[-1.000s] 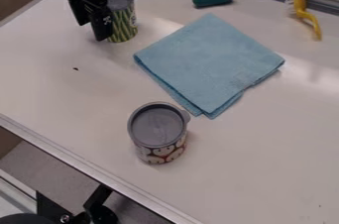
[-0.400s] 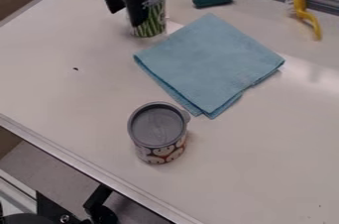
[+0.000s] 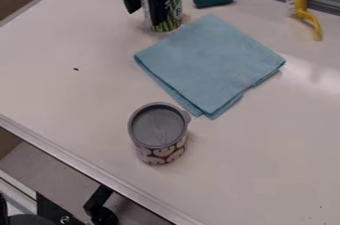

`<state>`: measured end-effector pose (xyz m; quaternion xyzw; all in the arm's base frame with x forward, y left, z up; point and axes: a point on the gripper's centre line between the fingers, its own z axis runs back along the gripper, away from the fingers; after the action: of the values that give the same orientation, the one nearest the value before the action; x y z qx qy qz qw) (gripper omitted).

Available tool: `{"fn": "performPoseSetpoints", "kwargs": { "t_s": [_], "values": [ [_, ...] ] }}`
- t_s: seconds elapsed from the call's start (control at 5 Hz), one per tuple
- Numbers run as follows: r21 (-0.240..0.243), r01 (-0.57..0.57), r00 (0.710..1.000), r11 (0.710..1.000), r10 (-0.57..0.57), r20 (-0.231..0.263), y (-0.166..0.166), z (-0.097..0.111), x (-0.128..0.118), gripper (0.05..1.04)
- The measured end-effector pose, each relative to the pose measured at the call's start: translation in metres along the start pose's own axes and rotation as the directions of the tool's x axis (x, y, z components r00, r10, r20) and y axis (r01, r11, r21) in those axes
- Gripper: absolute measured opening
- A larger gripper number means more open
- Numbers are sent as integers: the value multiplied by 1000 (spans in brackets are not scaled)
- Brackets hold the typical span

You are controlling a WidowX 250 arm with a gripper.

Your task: Move the striped can behind the table.

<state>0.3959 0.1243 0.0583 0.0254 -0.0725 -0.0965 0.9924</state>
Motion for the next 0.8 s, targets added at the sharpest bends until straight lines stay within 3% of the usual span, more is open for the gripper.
{"fn": "performPoseSetpoints", "kwargs": {
  "t_s": [0.4,0.6,0.8],
  "values": [
    [19,-48,998,999,48,30,9,2,16,999],
    [9,-51,998,999,51,23,16,4,12,999],
    [-3,-9,1000,1000,9,-26,15,1,-8,999]
  ]
}}
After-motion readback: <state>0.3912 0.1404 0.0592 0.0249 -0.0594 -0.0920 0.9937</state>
